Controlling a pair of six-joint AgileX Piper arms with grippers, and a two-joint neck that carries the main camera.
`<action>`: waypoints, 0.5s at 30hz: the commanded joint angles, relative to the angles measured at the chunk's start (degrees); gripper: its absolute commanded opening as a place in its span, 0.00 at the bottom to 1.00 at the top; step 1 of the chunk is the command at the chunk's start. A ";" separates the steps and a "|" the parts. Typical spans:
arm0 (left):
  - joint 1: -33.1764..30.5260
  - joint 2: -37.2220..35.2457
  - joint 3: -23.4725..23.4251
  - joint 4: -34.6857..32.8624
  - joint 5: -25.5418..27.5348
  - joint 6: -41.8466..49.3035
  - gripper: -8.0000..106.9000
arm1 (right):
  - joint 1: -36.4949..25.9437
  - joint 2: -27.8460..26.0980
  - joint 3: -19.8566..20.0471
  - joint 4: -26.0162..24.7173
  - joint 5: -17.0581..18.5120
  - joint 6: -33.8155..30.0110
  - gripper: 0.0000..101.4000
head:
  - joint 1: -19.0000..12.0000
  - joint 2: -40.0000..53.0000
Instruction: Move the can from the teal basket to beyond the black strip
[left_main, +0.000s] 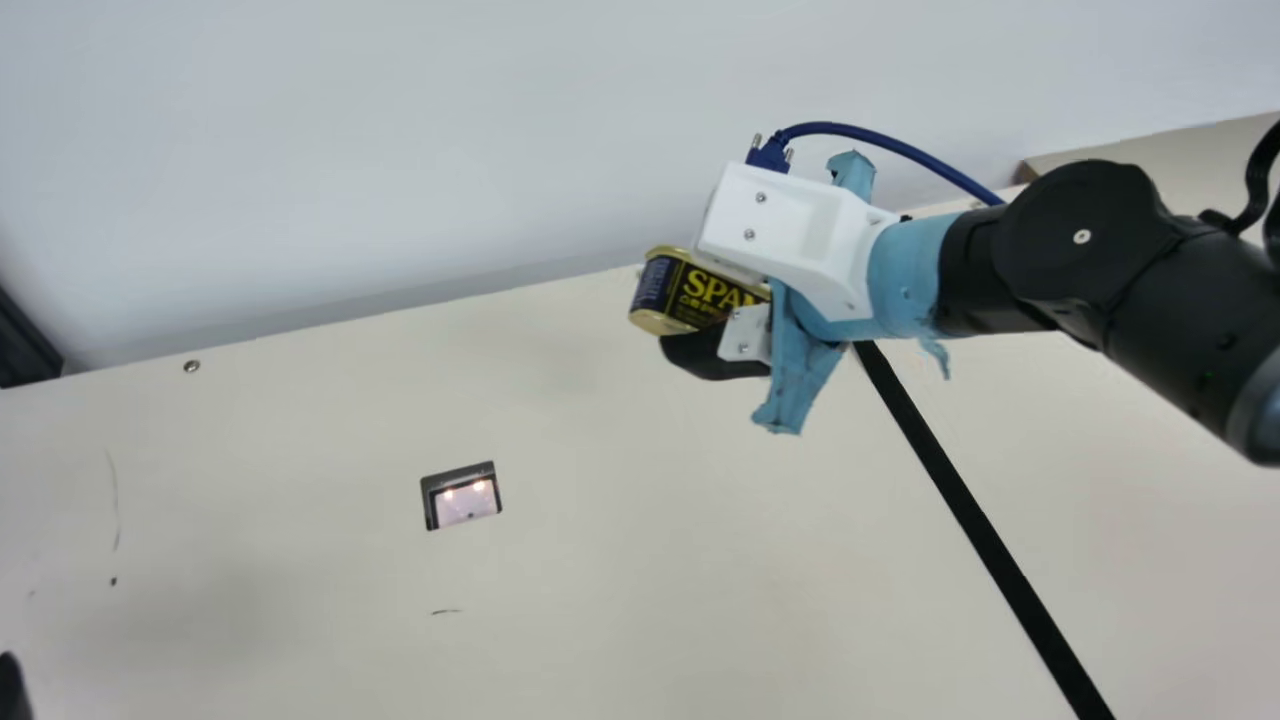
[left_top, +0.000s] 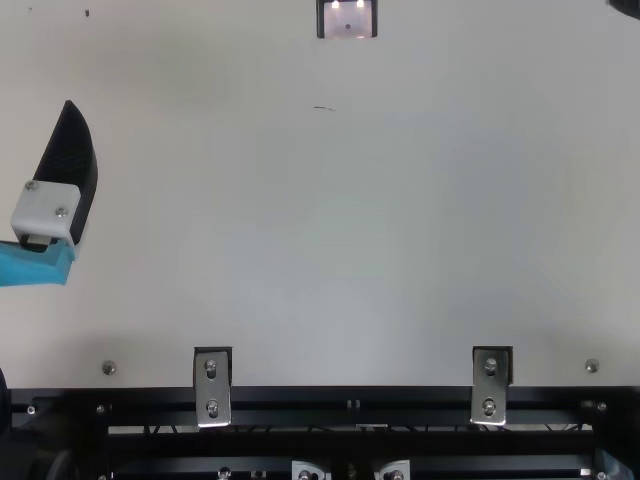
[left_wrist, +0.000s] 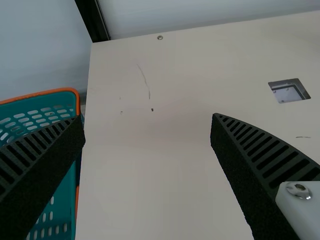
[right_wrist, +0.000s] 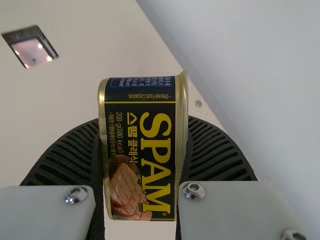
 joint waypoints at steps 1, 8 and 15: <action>0.00 0.00 0.00 0.00 0.00 0.00 0.85 | -2.09 -1.76 0.73 -2.24 0.11 1.29 0.00 | -2.18 -3.04; 0.00 0.00 0.00 0.00 0.00 0.00 0.85 | -8.76 -6.47 3.59 -4.90 2.17 2.16 0.00 | -2.60 -6.17; 0.00 0.00 0.00 0.00 0.00 0.00 0.85 | -16.67 -9.11 5.25 -9.83 5.61 3.43 0.00 | -2.60 -6.17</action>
